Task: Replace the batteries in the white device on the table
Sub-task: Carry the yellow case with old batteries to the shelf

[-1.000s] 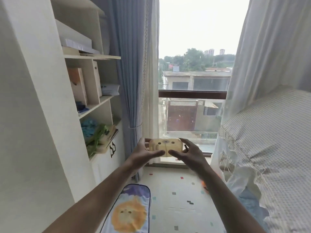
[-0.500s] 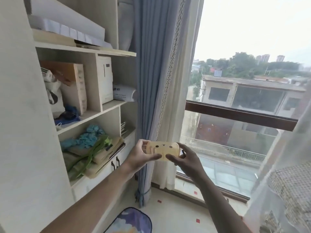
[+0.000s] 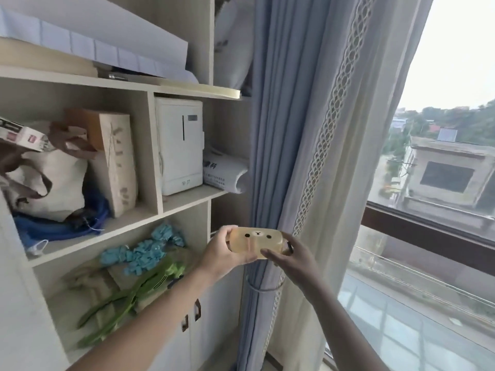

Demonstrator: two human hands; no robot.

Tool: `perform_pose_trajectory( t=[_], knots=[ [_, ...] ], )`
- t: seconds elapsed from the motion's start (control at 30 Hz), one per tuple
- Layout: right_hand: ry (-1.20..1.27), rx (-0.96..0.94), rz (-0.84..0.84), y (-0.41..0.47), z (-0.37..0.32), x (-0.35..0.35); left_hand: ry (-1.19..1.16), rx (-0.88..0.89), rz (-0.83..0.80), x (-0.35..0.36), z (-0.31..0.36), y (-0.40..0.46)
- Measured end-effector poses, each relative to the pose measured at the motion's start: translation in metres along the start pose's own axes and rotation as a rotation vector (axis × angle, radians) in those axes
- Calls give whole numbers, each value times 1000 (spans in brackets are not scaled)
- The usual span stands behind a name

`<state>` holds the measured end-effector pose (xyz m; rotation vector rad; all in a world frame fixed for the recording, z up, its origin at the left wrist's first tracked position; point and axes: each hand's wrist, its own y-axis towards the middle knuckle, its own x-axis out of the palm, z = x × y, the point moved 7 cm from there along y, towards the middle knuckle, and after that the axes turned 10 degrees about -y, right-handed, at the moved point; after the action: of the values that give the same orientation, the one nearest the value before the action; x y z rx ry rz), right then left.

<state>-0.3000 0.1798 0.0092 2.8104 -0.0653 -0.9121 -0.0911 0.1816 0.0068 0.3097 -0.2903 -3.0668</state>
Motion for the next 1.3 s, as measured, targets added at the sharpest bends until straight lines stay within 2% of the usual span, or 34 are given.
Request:
perform_pose_trajectory(
  t=[0.17,0.37,0.53,0.67,1.0,1.13,1.3],
  knots=[
    [38,-147,-167,110,3,28,82,-41,226,-9,-11,63],
    [-17,-311,-328,194,-32,74,154,-104,474,-56,-21,108],
    [11,-343,-492,254,-64,132,190,-96,647,-97,-32,139],
    [5,-385,-498,296,-87,165,187,-87,715,-126,-42,166],
    [2,-490,-685,349,-109,231,287,-144,835,-148,-45,191],
    [-54,-522,-740,361,-107,248,314,-206,895,-151,-51,197],
    [-198,-630,-728,370,-106,257,385,-230,934,-147,-56,198]
  ],
)
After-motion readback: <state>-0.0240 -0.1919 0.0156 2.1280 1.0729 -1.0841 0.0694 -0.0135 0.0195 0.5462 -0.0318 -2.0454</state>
